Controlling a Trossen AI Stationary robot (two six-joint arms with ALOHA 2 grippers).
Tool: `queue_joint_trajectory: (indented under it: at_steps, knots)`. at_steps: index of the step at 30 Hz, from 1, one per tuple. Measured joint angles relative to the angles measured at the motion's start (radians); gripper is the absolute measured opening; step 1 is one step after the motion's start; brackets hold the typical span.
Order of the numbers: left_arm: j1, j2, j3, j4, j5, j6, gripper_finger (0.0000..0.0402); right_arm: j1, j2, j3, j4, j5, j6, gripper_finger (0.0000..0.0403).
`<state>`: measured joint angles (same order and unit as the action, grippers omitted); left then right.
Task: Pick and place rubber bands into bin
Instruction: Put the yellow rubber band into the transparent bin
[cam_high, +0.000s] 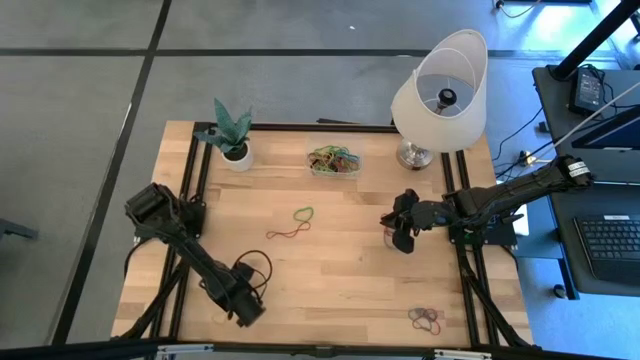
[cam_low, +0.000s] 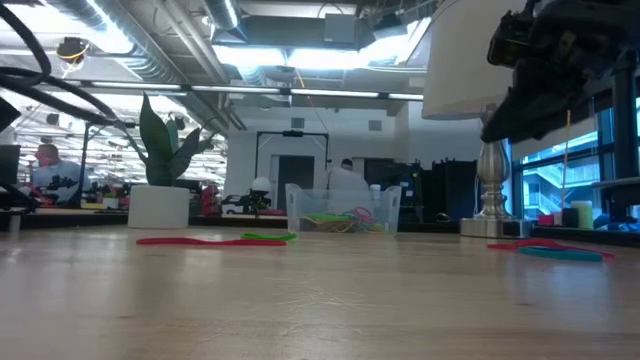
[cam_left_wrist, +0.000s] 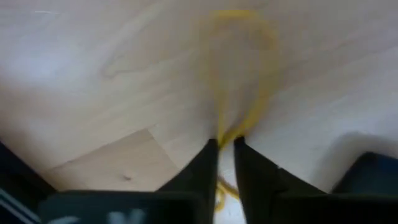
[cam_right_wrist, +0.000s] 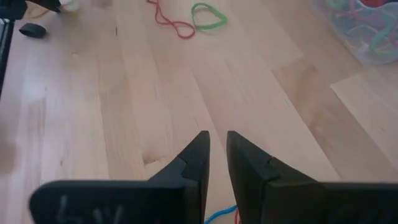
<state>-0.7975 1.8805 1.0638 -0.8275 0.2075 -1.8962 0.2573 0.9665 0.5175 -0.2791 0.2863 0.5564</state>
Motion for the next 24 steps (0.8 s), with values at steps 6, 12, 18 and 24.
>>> queue_joint_trajectory:
  at_steps: [6, 12, 18, 24]
  knots:
    - [0.026, 0.0, -0.001, -0.017, 0.018, 0.029, 0.0004, 0.0, 0.0, 0.0, 0.026, 0.0, -0.007, 0.0059]
    - [0.067, -0.049, 0.028, -0.163, -0.114, 0.051, 0.0002, 0.0, 0.0, 0.0, 0.029, 0.0, -0.007, 0.0059]
    - [0.127, -0.162, 0.032, -0.215, -0.289, 0.08, 0.0002, 0.0, 0.0, 0.0, 0.037, 0.0, -0.007, 0.0059]
    - [0.237, -0.255, 0.034, -0.24, -0.46, 0.23, 0.0002, 0.0, 0.002, 0.0, 0.045, 0.0, -0.001, 0.0059]
